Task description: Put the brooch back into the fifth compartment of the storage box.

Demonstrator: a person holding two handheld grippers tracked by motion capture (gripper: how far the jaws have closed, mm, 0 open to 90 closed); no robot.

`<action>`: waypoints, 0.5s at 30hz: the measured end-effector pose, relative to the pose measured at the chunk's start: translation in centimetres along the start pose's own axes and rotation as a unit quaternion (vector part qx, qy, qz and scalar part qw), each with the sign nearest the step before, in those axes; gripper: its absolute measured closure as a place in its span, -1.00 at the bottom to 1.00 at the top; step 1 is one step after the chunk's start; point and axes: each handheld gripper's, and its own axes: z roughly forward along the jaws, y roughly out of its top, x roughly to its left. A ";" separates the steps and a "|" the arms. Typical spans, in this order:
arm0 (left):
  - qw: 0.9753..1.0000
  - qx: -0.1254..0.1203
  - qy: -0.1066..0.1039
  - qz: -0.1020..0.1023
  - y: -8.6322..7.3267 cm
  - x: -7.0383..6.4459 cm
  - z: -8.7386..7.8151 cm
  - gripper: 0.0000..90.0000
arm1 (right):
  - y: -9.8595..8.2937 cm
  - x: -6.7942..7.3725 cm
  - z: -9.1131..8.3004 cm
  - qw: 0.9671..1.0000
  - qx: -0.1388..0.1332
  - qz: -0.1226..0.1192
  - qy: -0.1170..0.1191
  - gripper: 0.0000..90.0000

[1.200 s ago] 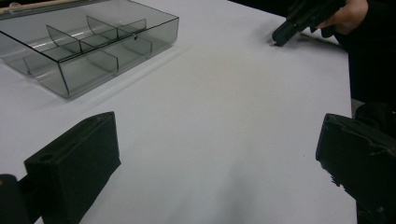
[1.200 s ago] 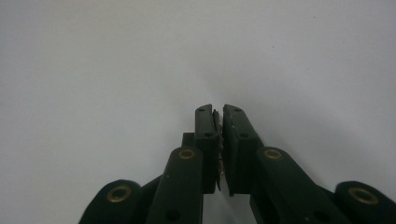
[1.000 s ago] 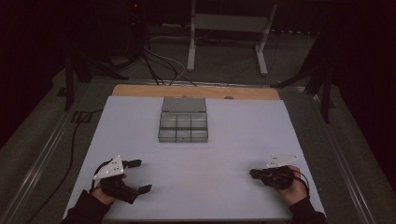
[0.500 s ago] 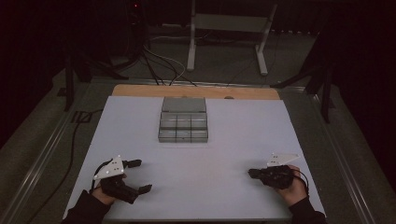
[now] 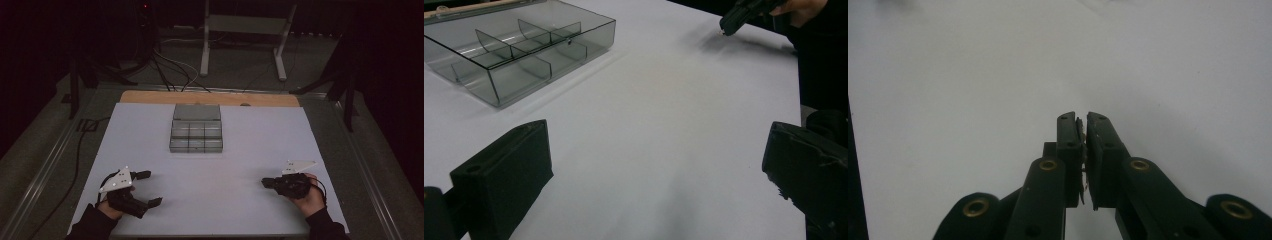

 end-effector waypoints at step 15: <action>1.000 0.002 0.000 0.003 0.0 0.0 0.0 -0.98 | 1.8 0.0 0.8 1.000 -0.002 -0.017 0.004 0.89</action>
